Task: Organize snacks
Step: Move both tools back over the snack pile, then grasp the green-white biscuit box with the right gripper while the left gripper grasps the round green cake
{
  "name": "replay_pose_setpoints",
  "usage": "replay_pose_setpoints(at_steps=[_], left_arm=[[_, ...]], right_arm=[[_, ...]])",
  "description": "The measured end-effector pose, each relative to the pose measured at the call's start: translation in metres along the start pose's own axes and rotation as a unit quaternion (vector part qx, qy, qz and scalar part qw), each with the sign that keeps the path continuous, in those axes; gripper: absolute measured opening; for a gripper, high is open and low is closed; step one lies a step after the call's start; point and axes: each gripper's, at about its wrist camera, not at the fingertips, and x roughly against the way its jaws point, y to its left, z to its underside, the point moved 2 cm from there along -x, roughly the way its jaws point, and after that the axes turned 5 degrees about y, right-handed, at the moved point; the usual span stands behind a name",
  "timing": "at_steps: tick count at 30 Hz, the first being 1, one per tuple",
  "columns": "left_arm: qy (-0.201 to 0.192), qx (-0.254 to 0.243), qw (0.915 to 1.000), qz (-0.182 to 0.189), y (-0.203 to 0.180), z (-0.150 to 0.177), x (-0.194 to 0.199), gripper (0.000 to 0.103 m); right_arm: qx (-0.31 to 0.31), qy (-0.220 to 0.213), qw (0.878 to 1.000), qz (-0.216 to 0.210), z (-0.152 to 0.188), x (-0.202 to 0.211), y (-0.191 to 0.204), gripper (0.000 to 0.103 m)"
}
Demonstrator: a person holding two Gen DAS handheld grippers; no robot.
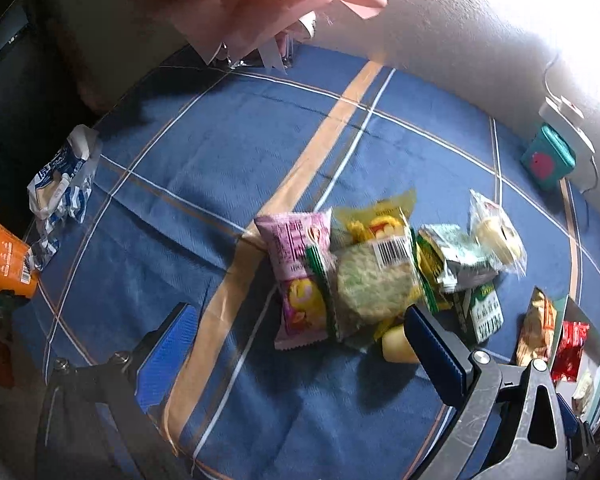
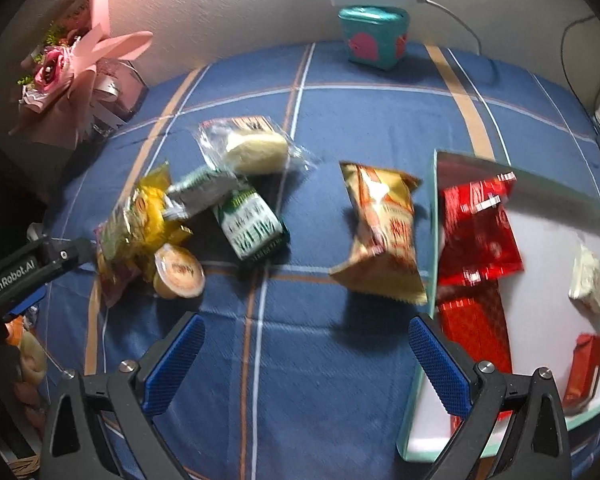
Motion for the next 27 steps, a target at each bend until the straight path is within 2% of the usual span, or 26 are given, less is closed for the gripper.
replay_pose_setpoints(at_steps=[7, 14, 18, 27], left_arm=[[0.005, 0.012, 0.9998, 0.015, 0.008, -0.018, -0.007, 0.103], [0.018, 0.018, 0.9985, 0.048, 0.0, -0.032, -0.018, 0.103], [0.03, 0.023, 0.9965, 0.075, -0.008, -0.036, -0.025, 0.103], [0.043, 0.016, 0.9954, 0.084, -0.022, -0.036, -0.036, 0.101]], right_arm=[[0.017, -0.006, 1.0, -0.004, -0.025, -0.007, 0.014, 0.103], [0.024, -0.004, 1.0, 0.003, -0.048, -0.025, 0.018, 0.102], [0.024, 0.004, 1.0, 0.002, -0.058, -0.04, 0.019, 0.093], [0.044, 0.03, 0.999, 0.0, -0.061, -0.075, 0.034, 0.076]])
